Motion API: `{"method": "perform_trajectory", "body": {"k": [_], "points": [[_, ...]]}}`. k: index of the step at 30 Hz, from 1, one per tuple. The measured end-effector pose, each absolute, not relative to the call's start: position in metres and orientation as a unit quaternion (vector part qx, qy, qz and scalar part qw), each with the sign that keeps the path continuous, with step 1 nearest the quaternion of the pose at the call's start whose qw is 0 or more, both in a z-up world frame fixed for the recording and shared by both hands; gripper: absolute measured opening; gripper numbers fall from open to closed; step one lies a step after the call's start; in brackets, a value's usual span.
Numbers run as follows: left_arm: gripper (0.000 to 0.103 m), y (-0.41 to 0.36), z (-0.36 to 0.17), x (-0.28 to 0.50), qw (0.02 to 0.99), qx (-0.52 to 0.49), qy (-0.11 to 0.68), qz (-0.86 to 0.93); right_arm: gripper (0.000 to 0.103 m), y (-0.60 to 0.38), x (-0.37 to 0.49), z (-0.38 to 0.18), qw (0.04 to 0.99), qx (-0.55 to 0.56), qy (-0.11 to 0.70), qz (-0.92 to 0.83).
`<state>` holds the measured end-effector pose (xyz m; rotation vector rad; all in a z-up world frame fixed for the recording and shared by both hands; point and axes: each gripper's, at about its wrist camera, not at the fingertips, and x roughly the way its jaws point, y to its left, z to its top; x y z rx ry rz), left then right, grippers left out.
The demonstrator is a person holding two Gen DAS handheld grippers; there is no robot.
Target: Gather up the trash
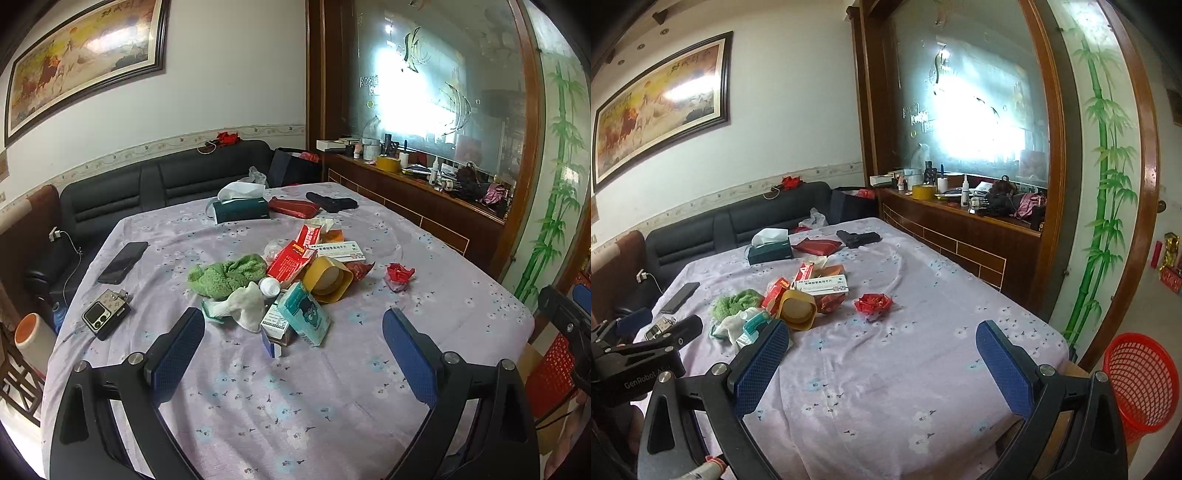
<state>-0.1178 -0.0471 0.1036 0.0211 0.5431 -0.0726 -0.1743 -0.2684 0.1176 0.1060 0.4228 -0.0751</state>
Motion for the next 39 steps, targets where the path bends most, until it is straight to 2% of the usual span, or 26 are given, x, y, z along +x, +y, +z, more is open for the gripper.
{"method": "perform_trajectory", "body": {"k": [39], "points": [[0.096,-0.0529,0.1051,-0.1168,0.962,0.011,0.268,-0.056,0.103,-0.2691,-0.1716,0.1206,0.976,0.051,0.209,-0.04]]}}
